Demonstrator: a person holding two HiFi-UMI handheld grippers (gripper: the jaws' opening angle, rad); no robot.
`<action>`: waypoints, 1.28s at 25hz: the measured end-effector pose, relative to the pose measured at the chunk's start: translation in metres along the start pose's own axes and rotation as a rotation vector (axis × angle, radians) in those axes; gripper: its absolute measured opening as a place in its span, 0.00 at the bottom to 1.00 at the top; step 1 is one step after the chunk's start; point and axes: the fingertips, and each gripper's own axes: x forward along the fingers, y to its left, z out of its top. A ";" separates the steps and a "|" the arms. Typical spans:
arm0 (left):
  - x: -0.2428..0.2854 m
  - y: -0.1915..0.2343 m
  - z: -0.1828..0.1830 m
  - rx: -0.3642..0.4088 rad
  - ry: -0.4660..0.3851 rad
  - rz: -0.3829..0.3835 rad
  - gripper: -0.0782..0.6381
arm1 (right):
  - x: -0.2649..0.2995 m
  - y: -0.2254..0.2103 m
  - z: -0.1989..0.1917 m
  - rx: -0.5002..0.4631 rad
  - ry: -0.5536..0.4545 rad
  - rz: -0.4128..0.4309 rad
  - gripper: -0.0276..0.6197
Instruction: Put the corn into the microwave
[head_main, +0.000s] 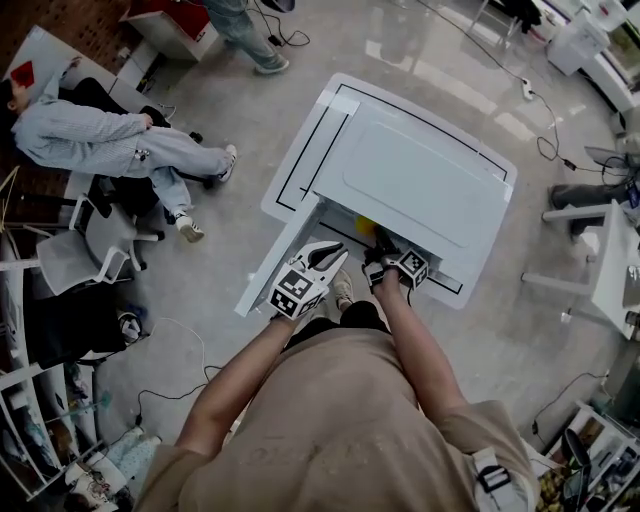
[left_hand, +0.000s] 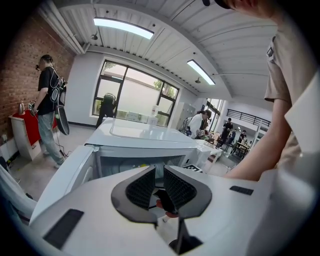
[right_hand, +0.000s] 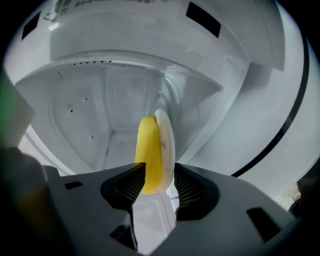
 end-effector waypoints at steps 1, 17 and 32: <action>-0.001 0.001 0.001 -0.001 -0.005 0.002 0.17 | -0.001 0.003 -0.003 -0.018 0.010 0.004 0.31; -0.017 0.002 -0.001 -0.008 -0.043 0.040 0.17 | -0.015 -0.019 -0.037 -1.346 0.230 -0.519 0.33; -0.028 0.008 -0.008 -0.001 -0.025 0.061 0.17 | 0.013 -0.010 -0.015 -1.289 0.143 -0.602 0.33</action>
